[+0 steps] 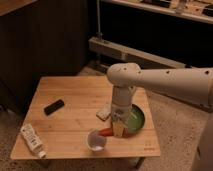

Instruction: Place the pepper in the ceramic cup

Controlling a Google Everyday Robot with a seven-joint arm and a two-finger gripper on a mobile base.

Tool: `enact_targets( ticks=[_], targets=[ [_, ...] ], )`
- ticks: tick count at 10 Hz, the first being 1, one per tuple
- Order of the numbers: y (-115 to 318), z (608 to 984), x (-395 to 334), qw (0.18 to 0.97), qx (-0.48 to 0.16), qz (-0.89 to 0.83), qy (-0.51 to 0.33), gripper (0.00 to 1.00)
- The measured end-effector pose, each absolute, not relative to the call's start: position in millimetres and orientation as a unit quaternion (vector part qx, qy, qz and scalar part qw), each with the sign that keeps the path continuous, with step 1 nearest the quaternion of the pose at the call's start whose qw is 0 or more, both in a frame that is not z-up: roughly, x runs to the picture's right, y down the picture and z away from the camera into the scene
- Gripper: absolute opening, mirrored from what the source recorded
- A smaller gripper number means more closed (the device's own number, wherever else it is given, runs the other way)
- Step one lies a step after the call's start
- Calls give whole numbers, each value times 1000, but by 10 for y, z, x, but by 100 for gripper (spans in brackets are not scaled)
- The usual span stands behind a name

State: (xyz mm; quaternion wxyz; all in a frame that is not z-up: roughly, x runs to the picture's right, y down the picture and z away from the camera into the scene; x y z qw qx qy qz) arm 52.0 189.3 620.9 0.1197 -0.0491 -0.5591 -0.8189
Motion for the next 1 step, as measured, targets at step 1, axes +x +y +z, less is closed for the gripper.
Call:
enact_targets(
  ticks=[1],
  targets=[
    [1931, 6261, 491, 110, -48, -817, -564, 0]
  ],
)
